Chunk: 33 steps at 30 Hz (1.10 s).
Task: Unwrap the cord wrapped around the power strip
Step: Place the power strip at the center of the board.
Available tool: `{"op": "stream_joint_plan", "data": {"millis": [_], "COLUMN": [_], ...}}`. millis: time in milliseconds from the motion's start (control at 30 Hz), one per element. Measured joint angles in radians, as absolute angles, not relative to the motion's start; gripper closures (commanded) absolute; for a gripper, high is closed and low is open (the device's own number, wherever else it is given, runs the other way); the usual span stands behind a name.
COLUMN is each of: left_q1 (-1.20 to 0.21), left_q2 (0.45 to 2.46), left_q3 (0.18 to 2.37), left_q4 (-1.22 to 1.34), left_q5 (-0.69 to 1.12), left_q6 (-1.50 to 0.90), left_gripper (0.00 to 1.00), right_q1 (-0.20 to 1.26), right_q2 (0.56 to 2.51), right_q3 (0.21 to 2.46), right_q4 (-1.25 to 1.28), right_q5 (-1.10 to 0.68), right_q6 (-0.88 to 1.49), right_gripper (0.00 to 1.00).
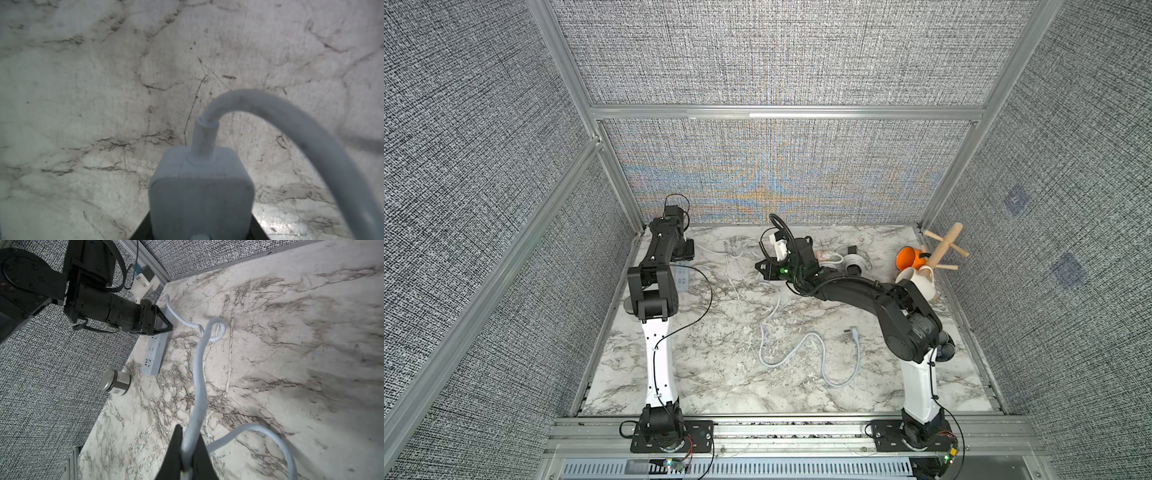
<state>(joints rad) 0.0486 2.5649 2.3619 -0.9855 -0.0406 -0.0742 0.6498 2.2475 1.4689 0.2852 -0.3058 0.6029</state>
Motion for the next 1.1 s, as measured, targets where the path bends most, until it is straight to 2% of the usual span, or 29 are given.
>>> {"op": "stream_joint_plan", "data": {"millis": [133,267,367,433,567,767,967,1100], "left_q1": [0.064,0.065,0.066,0.070,0.073,0.074,0.074,0.074], "left_q2": [2.587,2.597,2.598,2.598,2.593,2.540,2.480,2.461], "left_q3": [2.377,2.384,2.384,2.384,2.384,2.376,2.310,2.309], "left_q4": [-0.984,-0.983,-0.983,-0.982,-0.981,-0.974,-0.949,-0.953], "left_q5": [-0.008,-0.001,0.000,0.001,0.000,0.003,0.007,0.007], "left_q6": [-0.072,-0.060,-0.060,-0.060,-0.062,-0.064,-0.064,-0.064], "left_gripper": [0.58,0.41,0.34,0.29,0.20,0.03,0.01,0.01], "right_q1": [0.654,0.653,0.653,0.653,0.651,0.632,0.550,0.517], "right_q2": [2.295,2.313,2.300,2.279,2.189,1.900,1.634,1.506], "right_q3": [1.520,1.544,1.551,1.551,1.510,1.293,1.052,0.883], "right_q4": [0.287,0.270,0.233,0.200,0.135,0.004,-0.193,-0.296], "right_q5": [-0.294,-0.289,-0.290,-0.292,-0.287,-0.184,-0.030,0.024], "right_q6": [0.603,0.599,0.591,0.579,0.548,0.499,0.521,0.569], "right_gripper": [0.84,0.58,0.37,0.30,0.29,0.28,0.28,0.35]}}
